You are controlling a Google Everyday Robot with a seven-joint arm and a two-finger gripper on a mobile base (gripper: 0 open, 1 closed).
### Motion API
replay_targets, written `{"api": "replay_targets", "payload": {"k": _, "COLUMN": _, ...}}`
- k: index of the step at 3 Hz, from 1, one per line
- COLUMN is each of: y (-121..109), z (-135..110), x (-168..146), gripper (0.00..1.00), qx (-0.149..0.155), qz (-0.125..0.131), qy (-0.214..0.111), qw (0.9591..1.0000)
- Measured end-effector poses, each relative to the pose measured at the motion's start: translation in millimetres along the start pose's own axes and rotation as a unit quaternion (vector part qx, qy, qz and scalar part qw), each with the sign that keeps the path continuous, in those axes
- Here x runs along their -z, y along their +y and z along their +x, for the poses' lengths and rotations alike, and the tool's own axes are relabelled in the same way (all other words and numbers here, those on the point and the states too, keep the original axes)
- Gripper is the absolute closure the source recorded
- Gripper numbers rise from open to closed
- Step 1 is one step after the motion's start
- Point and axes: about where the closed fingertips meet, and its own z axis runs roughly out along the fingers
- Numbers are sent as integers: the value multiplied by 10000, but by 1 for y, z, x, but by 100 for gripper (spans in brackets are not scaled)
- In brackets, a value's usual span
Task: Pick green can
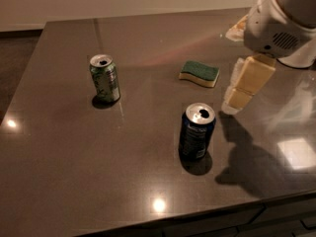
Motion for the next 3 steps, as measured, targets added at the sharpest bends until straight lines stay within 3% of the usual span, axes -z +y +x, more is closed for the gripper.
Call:
{"api": "replay_targets", "payload": {"k": 1, "y": -8, "z": -33, "x": -18, "gripper": 0, "qx": 44, "qz": -63, "qy": -219, "qw": 9997}}
{"api": "replay_targets", "payload": {"k": 3, "y": -27, "z": -91, "x": -68, "gripper": 0, "qx": -191, "qz": -185, "qy": -487, "qw": 9985}}
